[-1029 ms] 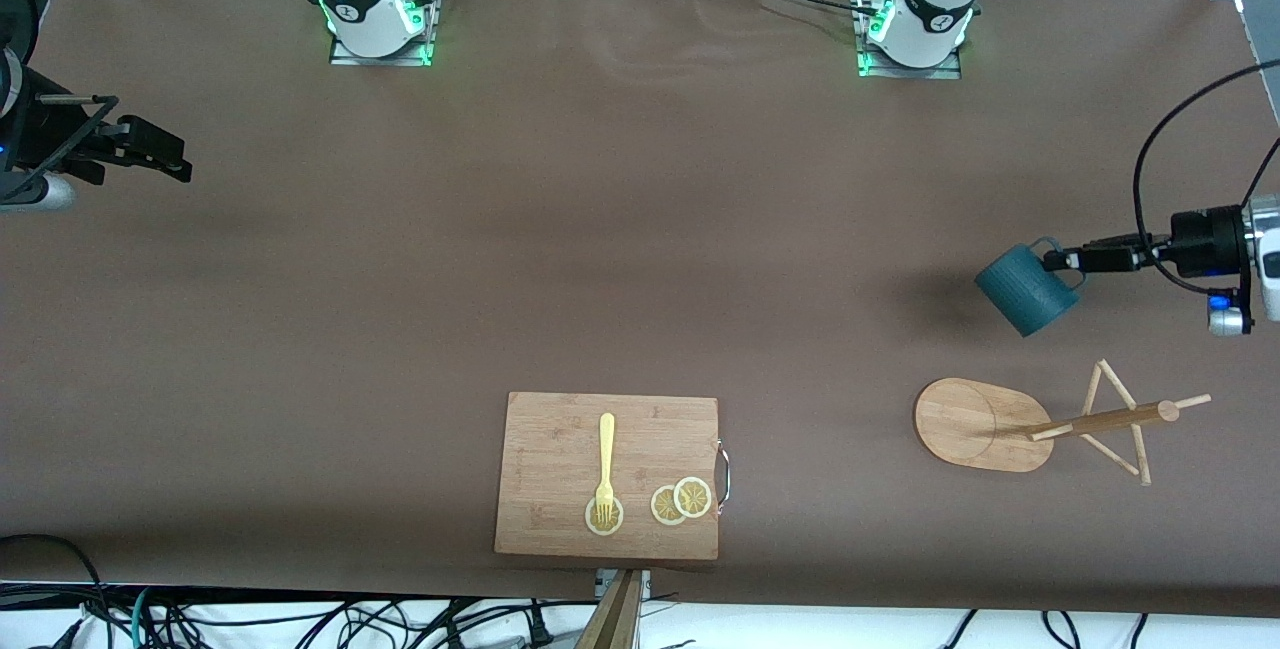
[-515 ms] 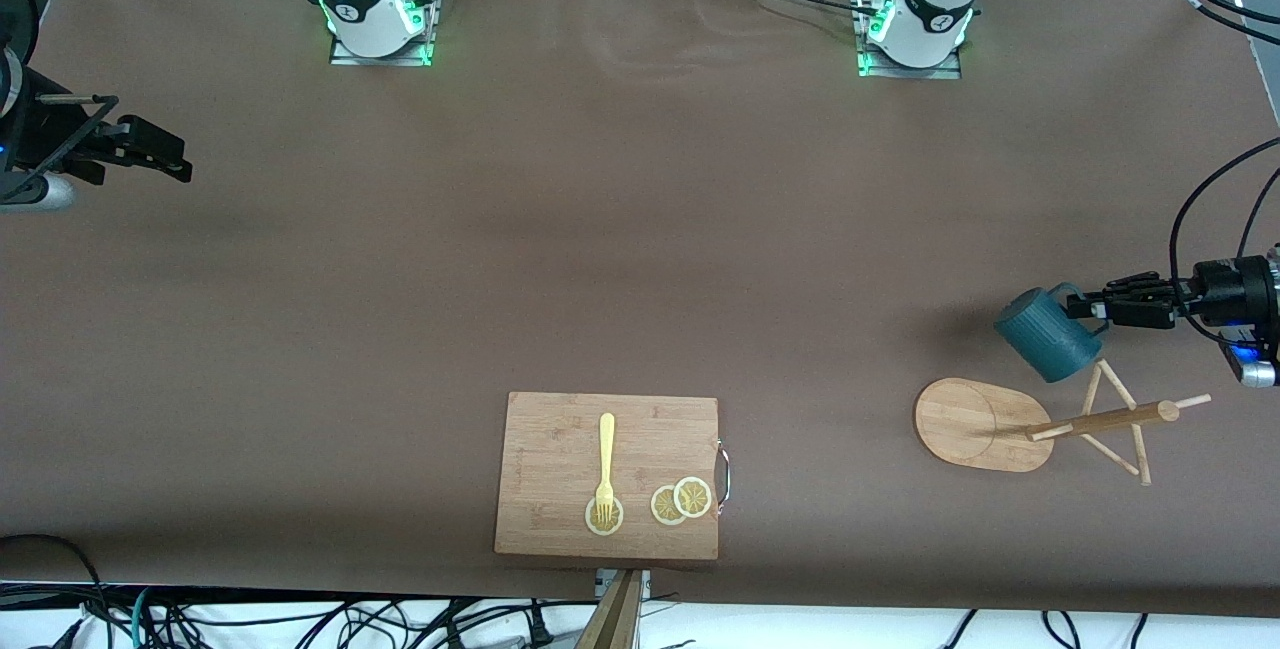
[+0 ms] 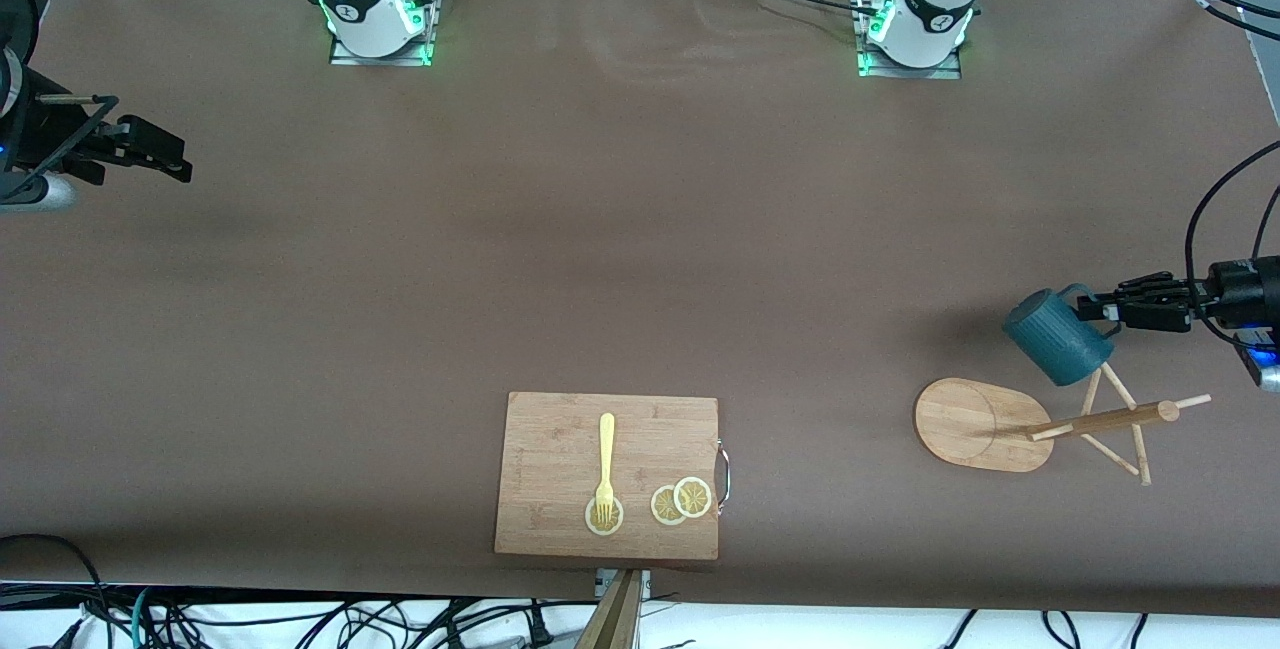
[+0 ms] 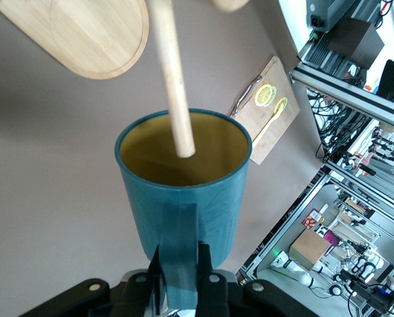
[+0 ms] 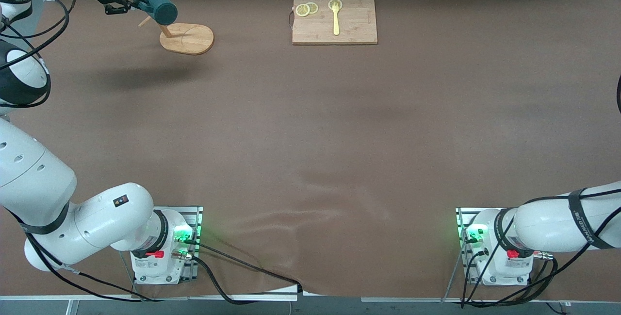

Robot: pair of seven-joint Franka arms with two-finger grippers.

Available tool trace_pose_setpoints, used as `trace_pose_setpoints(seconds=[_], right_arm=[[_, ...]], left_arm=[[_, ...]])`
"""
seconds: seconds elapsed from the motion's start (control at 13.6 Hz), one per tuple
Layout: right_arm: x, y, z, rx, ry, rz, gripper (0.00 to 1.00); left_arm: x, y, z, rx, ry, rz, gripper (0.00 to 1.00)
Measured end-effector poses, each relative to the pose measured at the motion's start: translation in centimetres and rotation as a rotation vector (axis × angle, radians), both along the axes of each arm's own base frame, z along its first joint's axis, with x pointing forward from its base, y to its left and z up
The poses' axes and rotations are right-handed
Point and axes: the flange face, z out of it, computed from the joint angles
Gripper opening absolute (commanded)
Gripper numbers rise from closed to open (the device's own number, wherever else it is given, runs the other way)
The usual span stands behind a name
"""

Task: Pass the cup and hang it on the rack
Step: 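Lift the mug by its handle with the left gripper toward the rack, then hook the mug handle onto a rack peg with the left gripper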

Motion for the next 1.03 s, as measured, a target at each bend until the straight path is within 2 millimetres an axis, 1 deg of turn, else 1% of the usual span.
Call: trace_pose_setpoints(seconds=[0.07,0.37,0.59,0.74,1.03], right_arm=[[0.0,0.0,0.0,0.000,0.000,0.000,1.00],[0.0,0.0,0.0,0.000,0.000,0.000,1.00],[0.0,0.0,0.0,0.000,0.000,0.000,1.00],[0.0,0.0,0.0,0.000,0.000,0.000,1.00],[0.0,0.0,0.0,0.000,0.000,0.000,1.00]], left_arm=[[0.3,0.3,0.1,0.001,-0.005,0.003,0.00],[1.5,2.1,-1.2,-0.004,-0.015,0.021,0.00],[1.6,3.3,-2.0,-0.009,-0.013,0.035,0.00],[1.6,4.2,-2.1,-0.009,-0.016,0.046,0.00],[1.7,4.8,-2.7,-0.023,-0.014,0.057,0.00]])
